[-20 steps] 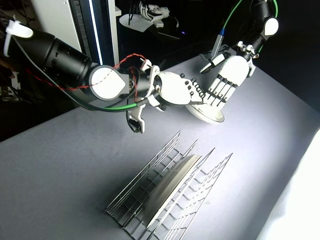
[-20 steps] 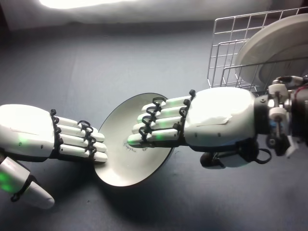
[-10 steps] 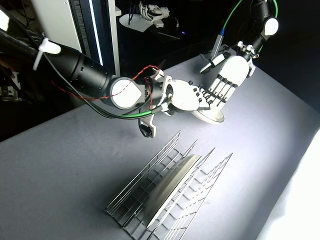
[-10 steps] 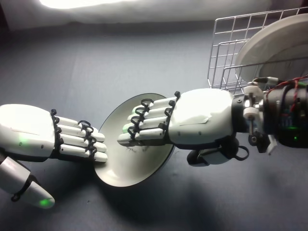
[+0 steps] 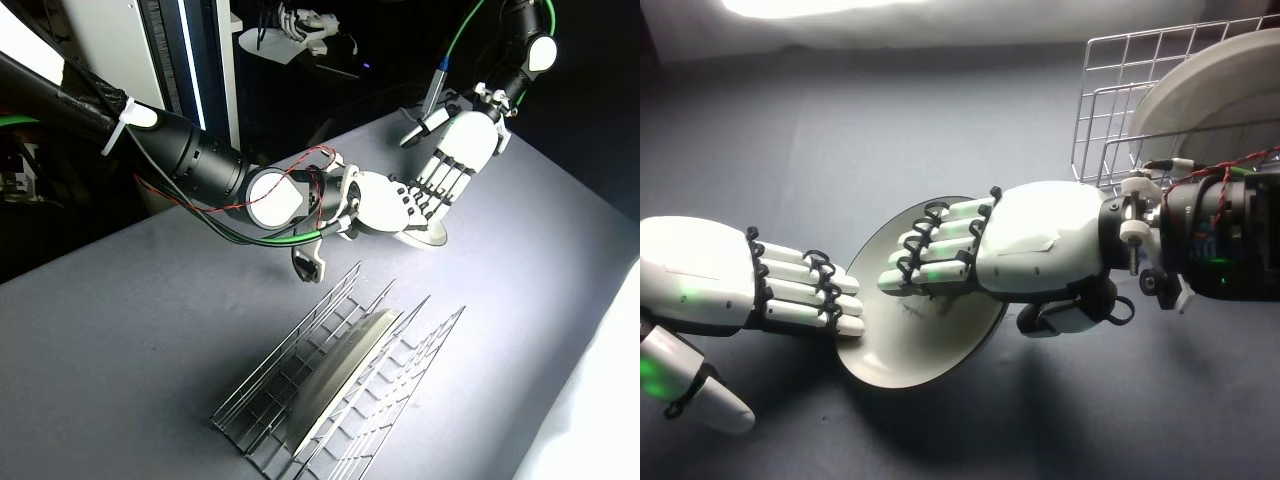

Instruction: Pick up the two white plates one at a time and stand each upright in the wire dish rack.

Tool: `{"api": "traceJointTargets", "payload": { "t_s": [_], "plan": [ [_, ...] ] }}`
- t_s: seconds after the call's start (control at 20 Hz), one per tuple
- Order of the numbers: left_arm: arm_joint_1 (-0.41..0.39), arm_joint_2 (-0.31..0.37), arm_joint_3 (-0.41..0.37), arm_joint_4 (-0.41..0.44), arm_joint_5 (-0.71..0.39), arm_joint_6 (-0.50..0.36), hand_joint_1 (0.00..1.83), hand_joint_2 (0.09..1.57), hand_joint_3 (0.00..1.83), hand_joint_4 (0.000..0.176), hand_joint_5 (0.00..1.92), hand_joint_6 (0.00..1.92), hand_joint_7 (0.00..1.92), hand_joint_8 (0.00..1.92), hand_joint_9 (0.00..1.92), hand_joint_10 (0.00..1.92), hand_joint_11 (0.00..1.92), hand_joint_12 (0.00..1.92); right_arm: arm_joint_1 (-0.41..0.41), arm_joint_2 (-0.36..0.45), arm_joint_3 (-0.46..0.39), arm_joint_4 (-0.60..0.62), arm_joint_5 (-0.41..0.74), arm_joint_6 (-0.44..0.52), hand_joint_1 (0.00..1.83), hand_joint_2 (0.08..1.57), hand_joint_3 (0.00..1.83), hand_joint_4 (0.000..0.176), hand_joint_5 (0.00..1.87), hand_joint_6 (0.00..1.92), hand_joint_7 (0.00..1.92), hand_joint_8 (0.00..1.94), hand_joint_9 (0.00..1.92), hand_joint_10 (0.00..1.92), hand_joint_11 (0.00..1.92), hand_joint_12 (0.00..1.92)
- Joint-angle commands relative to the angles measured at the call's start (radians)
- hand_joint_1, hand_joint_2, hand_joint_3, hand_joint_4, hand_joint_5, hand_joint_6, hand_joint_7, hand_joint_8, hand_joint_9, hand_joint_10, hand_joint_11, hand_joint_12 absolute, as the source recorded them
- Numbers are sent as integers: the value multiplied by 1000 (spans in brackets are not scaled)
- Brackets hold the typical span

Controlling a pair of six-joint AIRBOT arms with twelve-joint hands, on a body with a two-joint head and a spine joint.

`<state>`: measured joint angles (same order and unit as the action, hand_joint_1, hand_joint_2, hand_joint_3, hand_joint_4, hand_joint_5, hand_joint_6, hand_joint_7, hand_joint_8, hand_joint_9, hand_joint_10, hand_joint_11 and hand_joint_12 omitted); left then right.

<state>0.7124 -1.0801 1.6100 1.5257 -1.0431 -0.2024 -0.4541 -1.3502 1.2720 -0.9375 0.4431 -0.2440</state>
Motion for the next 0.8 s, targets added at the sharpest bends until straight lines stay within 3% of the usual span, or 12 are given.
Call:
{"api": "traceJointTargets", "payload": {
  "t_s": [0.0, 0.1, 0.15, 0.2, 0.25, 0.3, 0.4, 0.45, 0.5, 0.55, 0.6, 0.75],
  "plan": [
    [11, -18, -5, 51, -34, -7, 0, 1237, 5, 0, 5, 0, 0, 0, 0, 0, 0, 0, 7, -1, -1, 25, 82, -2, 1358, 1092, 2, 0, 0, 0, 0, 0, 0, 0, 0, 354],
    [11, -18, -5, 51, -34, -7, 0, 1232, 2, 0, 31, 11, 15, 6, 0, 0, 0, 0, 7, -5, -1, 24, 82, -4, 1297, 1103, 2, 0, 0, 0, 0, 0, 20, 6, 0, 532],
    [11, -18, -5, 51, -34, -7, 0, 1237, 4, 0, 30, 10, 11, 4, 0, 0, 0, 0, 7, -7, 0, 23, 82, -4, 1318, 1084, 0, 0, 8, 2, 22, 4, 76, 20, 0, 726],
    [11, -18, -5, 51, -34, -7, 0, 1236, 3, 0, 37, 11, 18, 6, 0, 0, 0, 0, 8, -8, 0, 23, 81, -4, 1373, 1059, 0, 0, 182, 25, 212, 21, 251, 43, 0, 1041],
    [11, -18, -5, 51, -34, -7, 0, 1239, 4, 0, 25, 6, 4, 0, 0, 0, 0, 0, 8, -11, 1, 23, 80, -4, 1368, 1068, 0, 0, 337, 41, 396, 31, 397, 64, 48, 1198],
    [11, -18, -4, 51, -34, -7, 0, 1241, 5, 0, 53, 15, 29, 11, 7, 3, 6, 2, 8, -12, 2, 22, 79, -4, 1343, 1082, 3, 0, 453, 45, 524, 27, 517, 74, 136, 1222],
    [11, -19, -3, 50, -34, -7, 0, 1241, 4, 0, 40, 7, 14, 3, 0, 0, 0, 0, 9, -15, 4, 21, 78, -4, 1312, 1070, 0, 0, 854, 65, 909, 36, 892, 94, 516, 1205],
    [11, -19, -3, 50, -34, -7, 0, 1240, 3, 0, 39, 5, 14, 2, 0, 0, 0, 0, 9, -16, 5, 20, 77, -5, 1241, 1105, 0, 0, 909, 894, 1026, 661, 1015, 76, 625, 1188],
    [11, -19, -3, 50, -34, -7, 0, 1244, 5, 0, 71, 17, 46, 14, 20, 8, 19, 8, 10, -17, 5, 20, 75, -5, 1352, 1091, 0, 0, 963, 943, 1049, 755, 982, 892, 752, 1200],
    [11, -19, -3, 50, -34, -7, 0, 1239, 2, 0, 73, 15, 44, 11, 15, 5, 10, 5, 10, -18, 5, 20, 75, -6, 1382, 1069, 0, 0, 994, 892, 1135, 684, 1010, 1010, 868, 1204],
    [11, -19, -3, 50, -34, -7, 0, 1236, 0, 0, 74, 13, 48, 12, 15, 4, 3, 2, 10, -18, 5, 20, 75, -6, 1394, 1049, 0, 0, 1005, 840, 1213, 577, 1061, 983, 964, 1179],
    [4, -18, -1, 50, -34, -12, 0, 1247, 5, 0, 74, 11, 45, 8, 11, 4, 2, 1, 10, -18, 5, 20, 75, -7, 1397, 1043, 0, 0, 1027, 833, 1225, 534, 1071, 976, 983, 1155]
  ]
}}
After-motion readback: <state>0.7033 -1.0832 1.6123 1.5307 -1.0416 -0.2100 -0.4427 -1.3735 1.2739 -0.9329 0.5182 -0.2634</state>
